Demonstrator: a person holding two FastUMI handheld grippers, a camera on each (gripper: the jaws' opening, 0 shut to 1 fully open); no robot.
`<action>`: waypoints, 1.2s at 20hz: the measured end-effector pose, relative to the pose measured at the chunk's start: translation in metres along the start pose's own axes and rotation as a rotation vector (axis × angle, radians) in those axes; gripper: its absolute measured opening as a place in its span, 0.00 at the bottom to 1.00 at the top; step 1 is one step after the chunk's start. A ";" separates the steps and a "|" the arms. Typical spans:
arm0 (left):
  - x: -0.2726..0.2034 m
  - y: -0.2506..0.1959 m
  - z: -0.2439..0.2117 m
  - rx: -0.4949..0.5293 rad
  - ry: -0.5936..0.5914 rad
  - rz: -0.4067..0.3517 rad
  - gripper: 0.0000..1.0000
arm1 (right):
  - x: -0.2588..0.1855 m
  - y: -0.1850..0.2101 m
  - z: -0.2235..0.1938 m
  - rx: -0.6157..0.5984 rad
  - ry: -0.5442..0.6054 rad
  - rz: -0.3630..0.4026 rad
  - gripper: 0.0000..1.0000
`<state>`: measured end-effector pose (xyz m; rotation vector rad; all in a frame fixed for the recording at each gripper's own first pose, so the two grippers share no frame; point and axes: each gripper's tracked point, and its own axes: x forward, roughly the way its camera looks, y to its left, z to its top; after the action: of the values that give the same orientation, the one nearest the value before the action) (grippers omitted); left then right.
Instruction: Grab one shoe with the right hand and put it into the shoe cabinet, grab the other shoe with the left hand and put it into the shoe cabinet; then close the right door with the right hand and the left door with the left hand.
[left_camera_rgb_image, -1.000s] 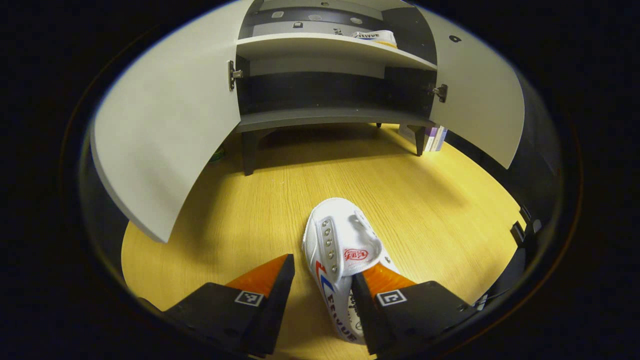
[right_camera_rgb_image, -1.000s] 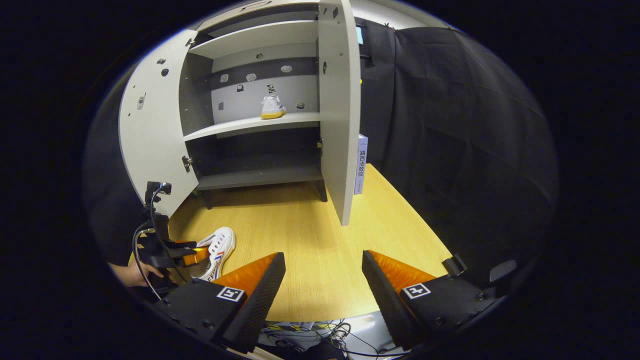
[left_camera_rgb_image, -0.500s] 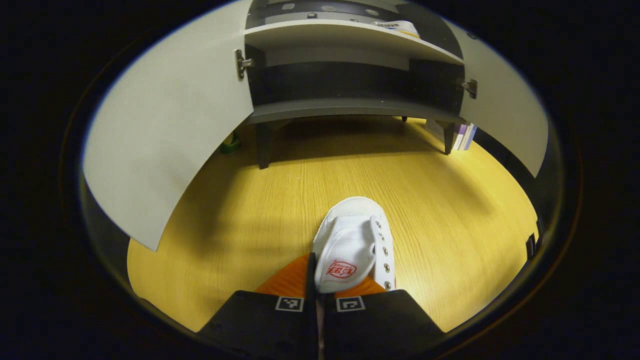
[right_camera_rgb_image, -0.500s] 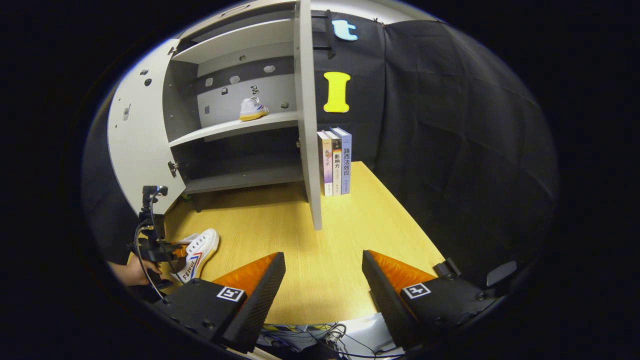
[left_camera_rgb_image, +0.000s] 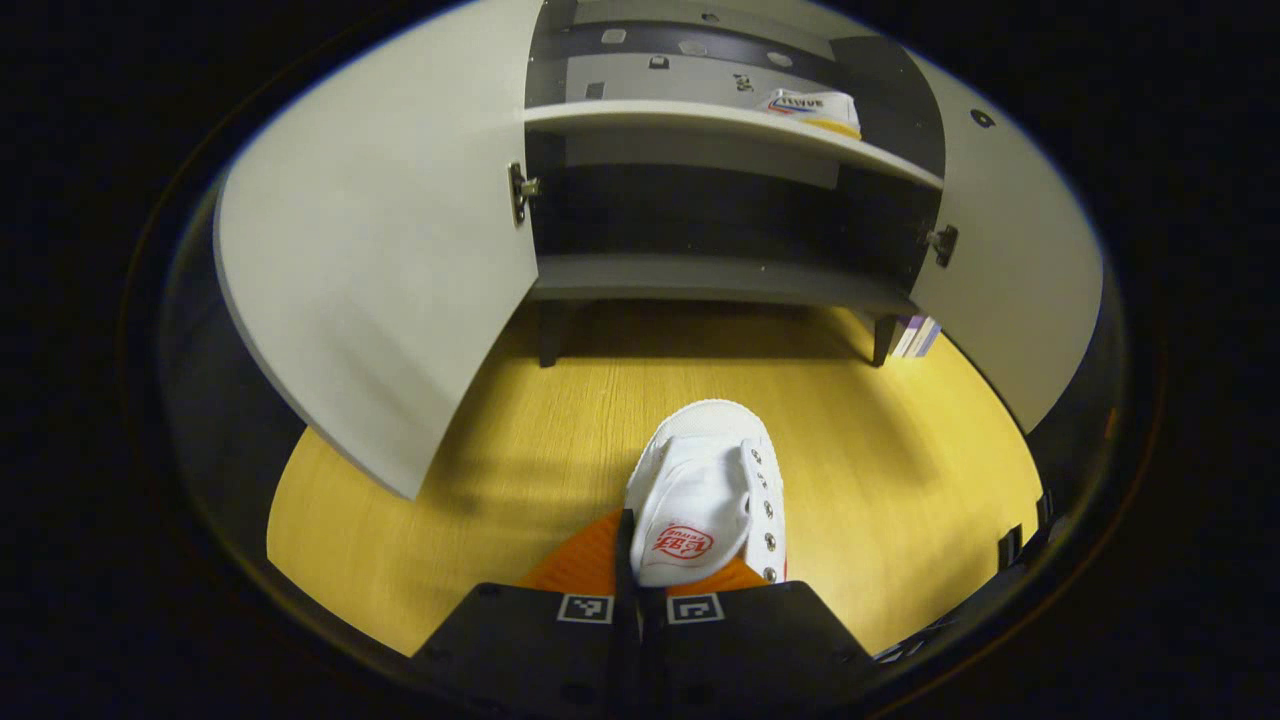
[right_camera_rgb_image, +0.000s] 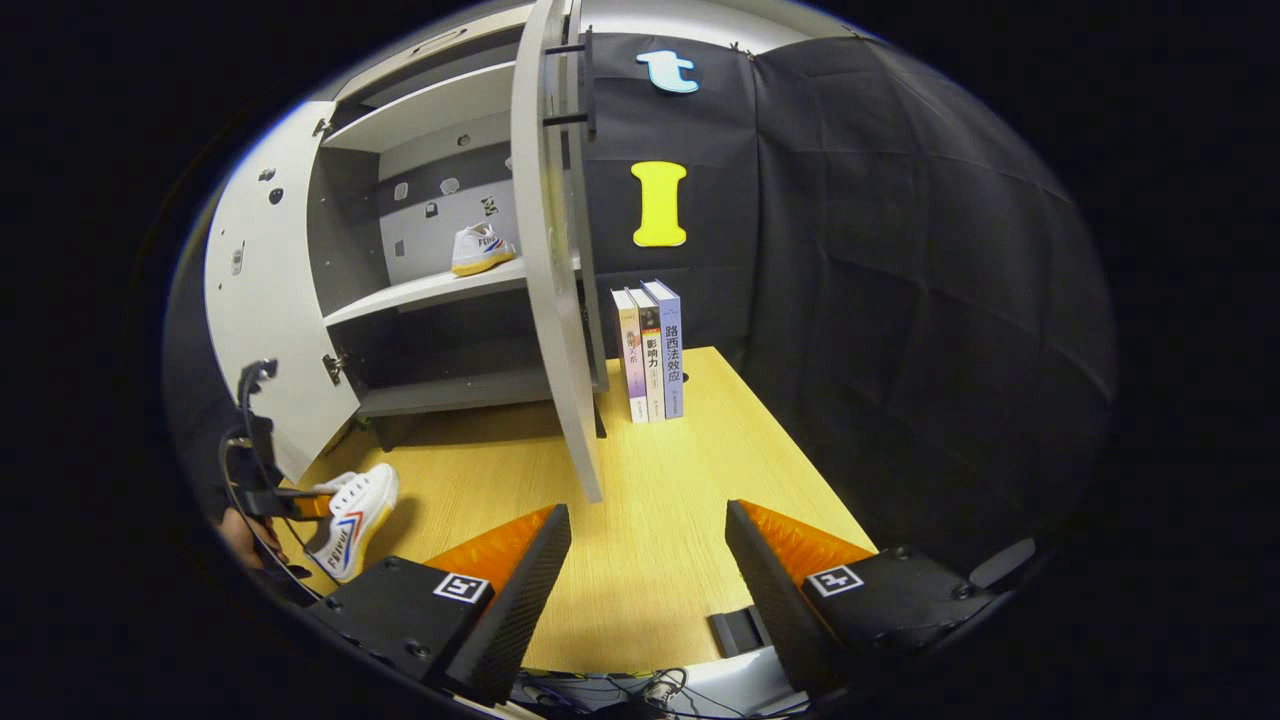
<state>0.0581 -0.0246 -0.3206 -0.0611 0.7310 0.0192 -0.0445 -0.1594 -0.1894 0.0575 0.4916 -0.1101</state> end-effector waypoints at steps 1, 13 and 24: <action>-0.012 -0.004 0.017 -0.010 -0.025 -0.006 0.05 | 0.001 -0.003 0.003 0.003 -0.007 0.006 0.99; -0.089 -0.044 0.234 -0.022 -0.174 -0.024 0.05 | 0.014 -0.055 0.070 -0.026 -0.201 0.016 0.99; 0.002 -0.038 0.400 -0.011 -0.195 0.088 0.05 | 0.036 -0.101 0.086 -0.011 -0.218 0.007 0.99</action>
<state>0.3276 -0.0375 -0.0225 -0.0365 0.5378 0.1117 0.0153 -0.2697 -0.1334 0.0359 0.2748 -0.1056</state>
